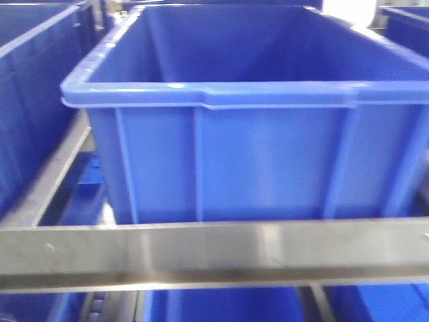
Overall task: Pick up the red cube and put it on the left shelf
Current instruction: 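Stop in front of the blue crate holding the red cube in the right gripper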
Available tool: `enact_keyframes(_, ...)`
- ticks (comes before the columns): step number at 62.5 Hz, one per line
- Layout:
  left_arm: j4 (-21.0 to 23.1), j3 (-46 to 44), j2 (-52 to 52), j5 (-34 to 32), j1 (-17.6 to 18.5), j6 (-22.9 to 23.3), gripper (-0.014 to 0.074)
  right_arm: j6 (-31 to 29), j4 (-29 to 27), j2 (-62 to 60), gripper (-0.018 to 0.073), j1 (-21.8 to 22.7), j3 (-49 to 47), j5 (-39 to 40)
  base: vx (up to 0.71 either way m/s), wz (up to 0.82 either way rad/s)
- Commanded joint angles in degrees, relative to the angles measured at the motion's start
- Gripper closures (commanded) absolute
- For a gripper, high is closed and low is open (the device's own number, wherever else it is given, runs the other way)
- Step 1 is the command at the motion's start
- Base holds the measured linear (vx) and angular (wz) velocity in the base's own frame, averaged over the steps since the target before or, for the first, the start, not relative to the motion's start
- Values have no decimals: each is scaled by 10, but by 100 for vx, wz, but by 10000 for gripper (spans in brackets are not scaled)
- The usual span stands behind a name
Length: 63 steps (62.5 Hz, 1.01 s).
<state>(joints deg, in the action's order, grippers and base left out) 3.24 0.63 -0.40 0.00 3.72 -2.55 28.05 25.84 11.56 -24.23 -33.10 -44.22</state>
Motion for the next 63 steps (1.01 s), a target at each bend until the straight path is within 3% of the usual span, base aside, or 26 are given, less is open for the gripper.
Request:
enact_keyframes(1,3,14,-8,-48,4,2,506,-1,22,8,452,2,-15,43,18,33)
enact_keyframes(63,3,14,-8,-48,4,2,506,-1,22,8,452,2,-15,43,10,12)
